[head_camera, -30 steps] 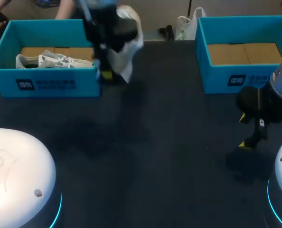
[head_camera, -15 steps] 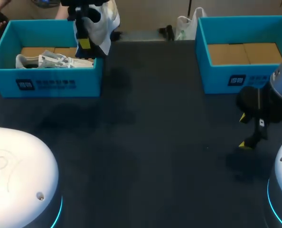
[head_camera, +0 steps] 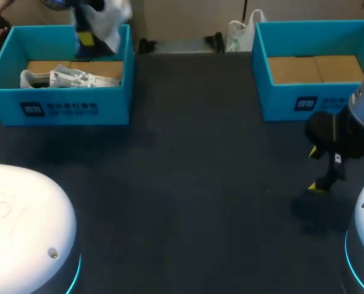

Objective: Take the shoe out of the shoebox, open the shoe tongue, remove and reinsert the insole, then place the shoe into the shoebox

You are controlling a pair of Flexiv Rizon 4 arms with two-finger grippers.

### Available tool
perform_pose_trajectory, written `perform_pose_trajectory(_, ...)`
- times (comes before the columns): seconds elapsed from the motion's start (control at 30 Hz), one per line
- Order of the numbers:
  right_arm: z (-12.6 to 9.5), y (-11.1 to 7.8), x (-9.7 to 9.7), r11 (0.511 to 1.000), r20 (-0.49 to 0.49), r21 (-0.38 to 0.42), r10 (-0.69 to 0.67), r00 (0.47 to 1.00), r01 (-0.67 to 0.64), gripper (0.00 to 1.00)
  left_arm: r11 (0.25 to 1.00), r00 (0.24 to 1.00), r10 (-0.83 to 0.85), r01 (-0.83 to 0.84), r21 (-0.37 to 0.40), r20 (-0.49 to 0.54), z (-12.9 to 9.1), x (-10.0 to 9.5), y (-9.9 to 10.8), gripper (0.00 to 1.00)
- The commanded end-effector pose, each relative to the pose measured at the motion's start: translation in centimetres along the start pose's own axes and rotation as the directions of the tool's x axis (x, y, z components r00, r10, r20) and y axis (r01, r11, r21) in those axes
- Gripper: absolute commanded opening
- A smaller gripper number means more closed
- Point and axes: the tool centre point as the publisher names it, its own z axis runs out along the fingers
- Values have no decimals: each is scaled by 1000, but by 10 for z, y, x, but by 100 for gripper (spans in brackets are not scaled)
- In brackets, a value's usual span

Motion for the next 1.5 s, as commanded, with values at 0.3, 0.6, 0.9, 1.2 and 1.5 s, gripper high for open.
perform_pose_trajectory(0.3, 1, 1, 1, 1000, 2, 3, 1, 1000, -1, 100, 999, 999, -18, 17, -27, -32, -41, -89, 94, 0)
perform_pose_trajectory(0.6, 1, 1, 1, 1000, 2, 3, 1, 1000, -1, 100, 998, 999, -35, 33, -47, -41, -37, -129, 142, 0)
perform_pose_trajectory(0.9, 1, 1, 1, 1000, 2, 3, 1, 1000, -1, 100, 998, 999, -38, 36, -48, -39, -26, -152, 177, 0)
perform_pose_trajectory(1.2, 1, 1, 1, 1000, 2, 3, 1, 1000, -1, 100, 998, 999, -38, 36, -48, -39, -26, -152, 177, 0)
perform_pose_trajectory(1.5, 1, 1, 1, 1000, 2, 3, 1, 1000, -1, 100, 998, 999, -9, 6, -60, -53, -17, -176, 203, 0)
